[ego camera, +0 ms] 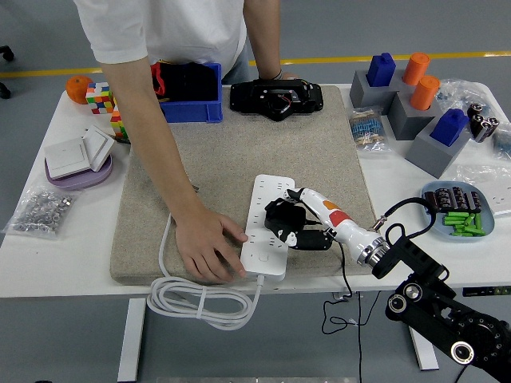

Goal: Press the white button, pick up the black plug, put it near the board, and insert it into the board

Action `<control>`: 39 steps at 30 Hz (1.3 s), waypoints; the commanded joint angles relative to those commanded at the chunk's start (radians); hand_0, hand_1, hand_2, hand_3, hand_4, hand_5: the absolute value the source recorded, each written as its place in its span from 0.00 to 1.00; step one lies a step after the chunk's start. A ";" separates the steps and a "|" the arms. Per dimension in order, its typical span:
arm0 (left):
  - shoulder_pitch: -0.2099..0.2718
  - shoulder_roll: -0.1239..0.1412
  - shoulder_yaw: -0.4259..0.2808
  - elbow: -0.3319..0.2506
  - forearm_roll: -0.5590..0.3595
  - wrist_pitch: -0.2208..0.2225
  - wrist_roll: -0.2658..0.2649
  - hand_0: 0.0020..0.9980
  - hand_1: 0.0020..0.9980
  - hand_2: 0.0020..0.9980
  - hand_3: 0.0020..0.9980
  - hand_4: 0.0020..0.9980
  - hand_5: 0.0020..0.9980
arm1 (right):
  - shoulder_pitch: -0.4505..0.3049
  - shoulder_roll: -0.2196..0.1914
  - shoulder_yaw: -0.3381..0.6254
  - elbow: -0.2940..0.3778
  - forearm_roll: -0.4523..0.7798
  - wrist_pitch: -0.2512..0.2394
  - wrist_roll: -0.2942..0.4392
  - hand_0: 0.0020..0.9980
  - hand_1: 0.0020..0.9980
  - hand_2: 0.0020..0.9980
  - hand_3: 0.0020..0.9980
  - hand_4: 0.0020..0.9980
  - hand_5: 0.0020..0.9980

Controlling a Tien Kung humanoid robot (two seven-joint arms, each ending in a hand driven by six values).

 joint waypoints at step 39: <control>0.004 0.005 0.004 0.000 0.002 0.000 -0.001 0.77 0.71 0.66 0.73 0.65 0.53 | -0.255 -0.053 0.623 0.132 -0.151 0.005 -0.089 0.85 0.75 0.70 0.69 0.85 0.23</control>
